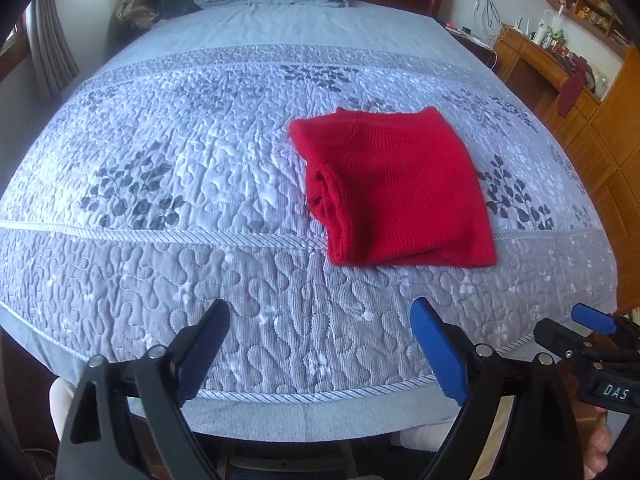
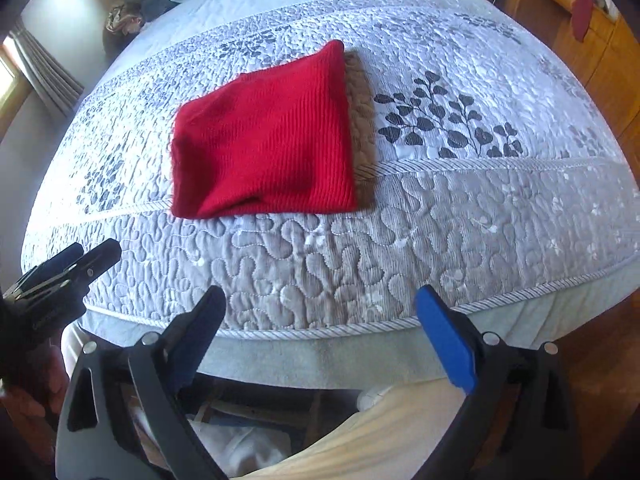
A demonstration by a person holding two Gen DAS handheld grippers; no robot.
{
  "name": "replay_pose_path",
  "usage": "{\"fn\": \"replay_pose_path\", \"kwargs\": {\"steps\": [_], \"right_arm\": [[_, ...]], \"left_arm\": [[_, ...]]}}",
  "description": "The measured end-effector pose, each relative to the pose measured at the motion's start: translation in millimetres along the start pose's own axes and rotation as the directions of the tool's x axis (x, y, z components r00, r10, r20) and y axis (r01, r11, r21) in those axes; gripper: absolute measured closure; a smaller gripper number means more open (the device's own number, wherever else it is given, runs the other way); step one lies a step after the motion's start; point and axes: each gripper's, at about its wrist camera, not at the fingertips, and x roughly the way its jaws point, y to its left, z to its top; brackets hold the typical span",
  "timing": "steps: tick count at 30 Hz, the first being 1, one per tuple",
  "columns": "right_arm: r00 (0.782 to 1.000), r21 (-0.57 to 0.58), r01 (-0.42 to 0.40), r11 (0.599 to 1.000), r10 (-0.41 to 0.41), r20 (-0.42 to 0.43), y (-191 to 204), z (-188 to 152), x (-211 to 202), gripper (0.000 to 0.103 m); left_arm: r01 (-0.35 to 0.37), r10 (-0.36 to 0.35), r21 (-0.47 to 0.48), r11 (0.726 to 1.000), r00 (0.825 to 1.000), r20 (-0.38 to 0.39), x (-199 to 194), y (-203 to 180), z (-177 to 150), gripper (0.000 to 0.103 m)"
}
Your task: Fold small clothes
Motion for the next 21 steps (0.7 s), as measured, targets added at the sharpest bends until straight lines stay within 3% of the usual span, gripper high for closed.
{"fn": "replay_pose_path", "kwargs": {"steps": [10,21], "right_arm": [[0.999,-0.021,0.008,1.0,-0.007,0.049,15.7,2.6,-26.4,0.007],[0.998,-0.036,0.013,0.999,-0.01,0.059,20.9,2.1,-36.3,0.007]], "left_arm": [[-0.023,0.023,-0.006,1.0,0.996,0.086,-42.8,-2.6,4.4,0.011],[-0.051,0.046,0.04,0.998,0.993,0.112,-64.3,-13.5,1.1,0.011]]}}
